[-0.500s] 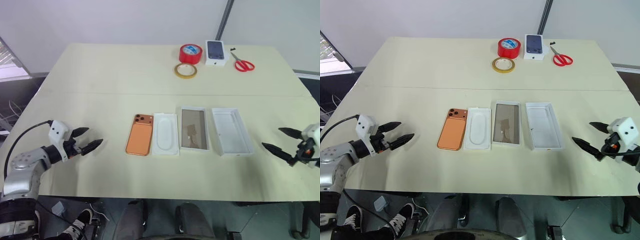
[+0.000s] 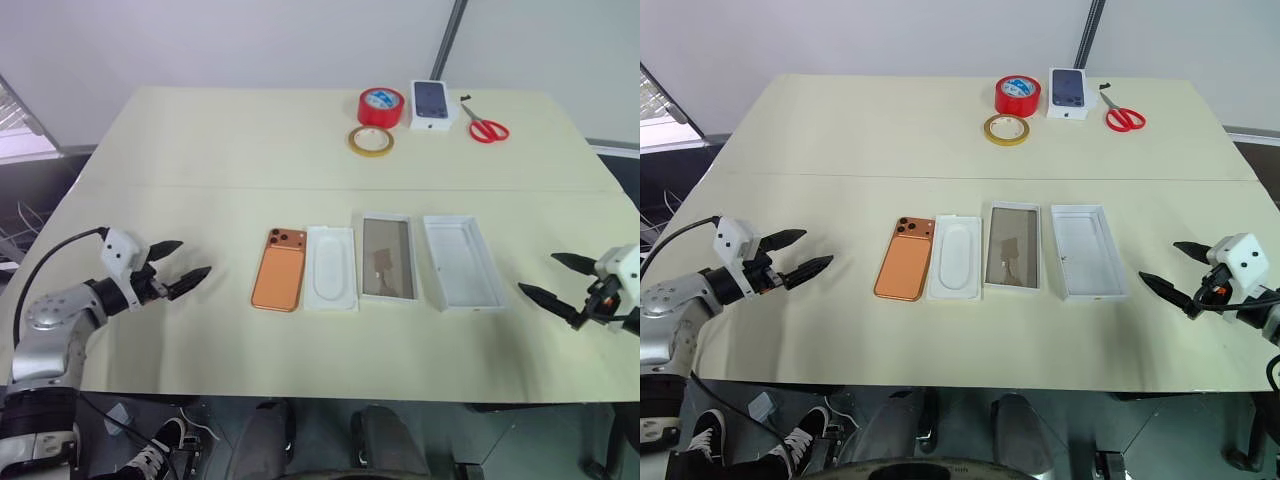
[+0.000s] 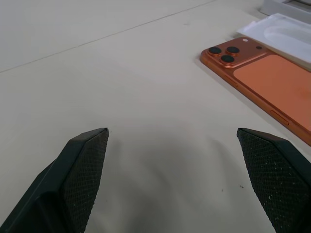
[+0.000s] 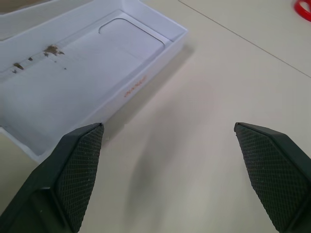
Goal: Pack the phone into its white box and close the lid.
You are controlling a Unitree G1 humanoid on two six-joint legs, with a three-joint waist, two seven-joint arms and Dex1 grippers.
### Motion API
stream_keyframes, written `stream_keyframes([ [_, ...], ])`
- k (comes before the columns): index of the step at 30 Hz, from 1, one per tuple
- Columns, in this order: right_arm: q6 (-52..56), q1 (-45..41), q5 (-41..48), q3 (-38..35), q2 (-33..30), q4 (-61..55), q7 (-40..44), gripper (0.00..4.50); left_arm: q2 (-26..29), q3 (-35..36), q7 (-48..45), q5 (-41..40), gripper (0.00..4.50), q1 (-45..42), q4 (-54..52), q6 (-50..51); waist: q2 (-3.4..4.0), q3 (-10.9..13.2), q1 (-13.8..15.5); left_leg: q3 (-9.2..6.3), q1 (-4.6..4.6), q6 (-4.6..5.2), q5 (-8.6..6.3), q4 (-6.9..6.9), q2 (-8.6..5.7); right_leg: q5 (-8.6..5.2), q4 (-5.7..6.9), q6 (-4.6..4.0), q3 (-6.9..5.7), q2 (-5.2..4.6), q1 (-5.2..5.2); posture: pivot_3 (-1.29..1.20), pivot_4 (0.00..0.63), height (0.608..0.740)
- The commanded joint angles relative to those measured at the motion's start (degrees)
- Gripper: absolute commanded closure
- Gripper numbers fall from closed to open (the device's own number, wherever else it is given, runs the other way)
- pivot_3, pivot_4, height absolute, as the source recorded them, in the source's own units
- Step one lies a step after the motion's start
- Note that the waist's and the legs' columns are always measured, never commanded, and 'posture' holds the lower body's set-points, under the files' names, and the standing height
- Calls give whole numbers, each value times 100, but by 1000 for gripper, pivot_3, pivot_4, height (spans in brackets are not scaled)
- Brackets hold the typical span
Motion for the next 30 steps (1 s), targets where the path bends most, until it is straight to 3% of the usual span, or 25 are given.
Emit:
stream_keyframes([
  [1, 31, -82, 62, -30, 9, -264, -53, 0, 34, 64, -71, -66, 55, -12, -344, -178, 1, 0, 3, 0, -1, 0, 0, 0, 0, 0, 0, 0, 0, 0, 0, 0, 150, 740],
  [8, 56, -213, 42, 90, -39, -350, -51, 0, -54, -52, 407, 278, 55, -79, -627, -263, 1, 0, 7, 0, -1, 0, 0, 0, 0, 0, 0, 0, 0, -1, 0, 0, 150, 740],
  [13, 177, -338, 83, 211, -24, -704, -51, 0, -35, -232, 1121, 648, 55, -46, -1211, 417, 3, -1, 4, 0, -2, 0, 0, 0, -1, 0, 0, 1, 0, 0, -1, 0, 150, 740],
  [17, 397, -626, 190, 450, 93, -1132, -89, 0, -25, -544, 995, 106, 55, -278, -1669, 1765, 3, -1, 3, 0, -3, 1, 0, 1, -1, 1, 1, 1, -1, 1, -1, 0, 150, 740],
  [20, 641, -652, 306, 720, 249, -1768, -63, 0, -249, -395, 927, -1176, 55, -691, -1818, 3505, 2, 0, 16, -3, -3, 1, 1, 3, -1, 1, 5, 2, -3, 4, -1, 0, 150, 740],
  [25, 1277, -575, 586, 1365, 509, -3118, 5, 0, -731, 35, 1410, -2716, 55, -1295, -1922, 5379, 0, 1, 16, -6, -15, 2, 1, 17, -2, 1, 6, 5, -7, 6, -3, 0, 150, 740],
  [30, 1316, -605, 330, 2049, 530, -3640, 180, 0, -877, -310, 1736, -3105, 55, -1599, -1976, 6321, -2, 2, 11, -11, -13, 2, 1, 18, -2, 1, 8, 6, -6, 19, -2, 0, 150, 740],
])
